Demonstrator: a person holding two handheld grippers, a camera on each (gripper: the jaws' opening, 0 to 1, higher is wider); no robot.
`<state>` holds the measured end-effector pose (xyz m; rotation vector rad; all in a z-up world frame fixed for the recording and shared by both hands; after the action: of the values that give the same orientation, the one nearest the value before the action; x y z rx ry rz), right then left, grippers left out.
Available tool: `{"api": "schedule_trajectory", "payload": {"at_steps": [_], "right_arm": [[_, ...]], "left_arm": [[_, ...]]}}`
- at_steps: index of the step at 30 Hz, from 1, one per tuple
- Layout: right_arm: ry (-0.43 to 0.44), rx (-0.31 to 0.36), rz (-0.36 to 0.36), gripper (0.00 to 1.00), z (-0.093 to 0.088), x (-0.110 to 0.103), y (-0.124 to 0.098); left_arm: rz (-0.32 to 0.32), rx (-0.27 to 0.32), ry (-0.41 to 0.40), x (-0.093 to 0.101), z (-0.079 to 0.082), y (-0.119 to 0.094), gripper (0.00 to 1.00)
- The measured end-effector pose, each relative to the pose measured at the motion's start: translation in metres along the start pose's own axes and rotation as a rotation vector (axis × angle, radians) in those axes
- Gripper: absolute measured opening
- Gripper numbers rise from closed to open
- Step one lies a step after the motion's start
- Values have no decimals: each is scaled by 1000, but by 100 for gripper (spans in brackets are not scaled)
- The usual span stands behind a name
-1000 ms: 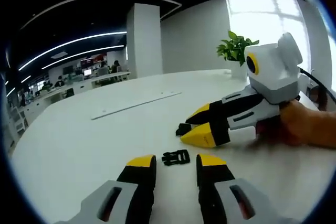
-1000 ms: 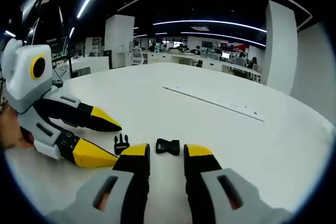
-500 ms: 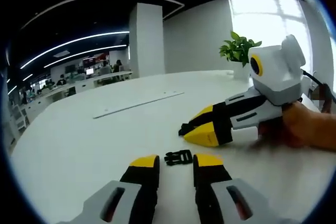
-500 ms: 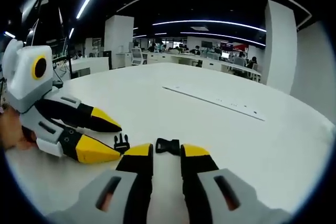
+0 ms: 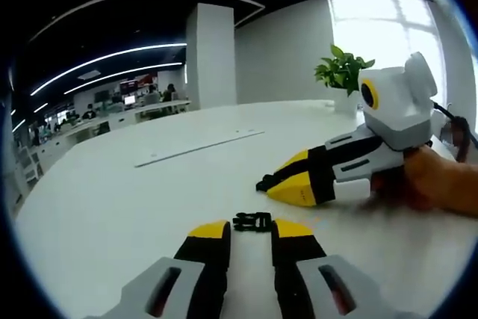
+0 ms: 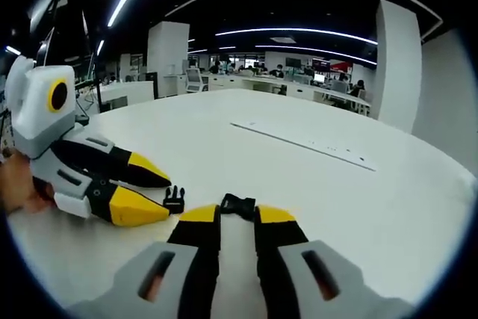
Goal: Snap the two parts of the plastic buckle together until the buckle closes and remains connected.
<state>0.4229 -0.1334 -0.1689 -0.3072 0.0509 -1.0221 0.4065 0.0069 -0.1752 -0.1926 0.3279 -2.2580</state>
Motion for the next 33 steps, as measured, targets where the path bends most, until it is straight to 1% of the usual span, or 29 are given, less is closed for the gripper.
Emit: {"api": "schedule_trajectory", "payload": {"at_steps": [18,33], "right_arm": [[-3,0,2,18,0,2,0],[15,-5,1,17,-2,4,-8]], "left_arm": [[-2,-3,-5,0,0,0,19],[-9,-5,6,1,0,-2,19]]}}
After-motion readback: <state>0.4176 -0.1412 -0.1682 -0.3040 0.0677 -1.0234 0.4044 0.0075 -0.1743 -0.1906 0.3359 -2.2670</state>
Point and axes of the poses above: the point that each gripper's makers call its tool centre point, and the gripper's own axes: y roughly forward along the fingers, x roughly to its right, z roughly out of its top, the point moved 8 cm from there along -y, roughly backward along the fingers, and after that the axes turned 7 degrees about x, right-handed, at the moved point
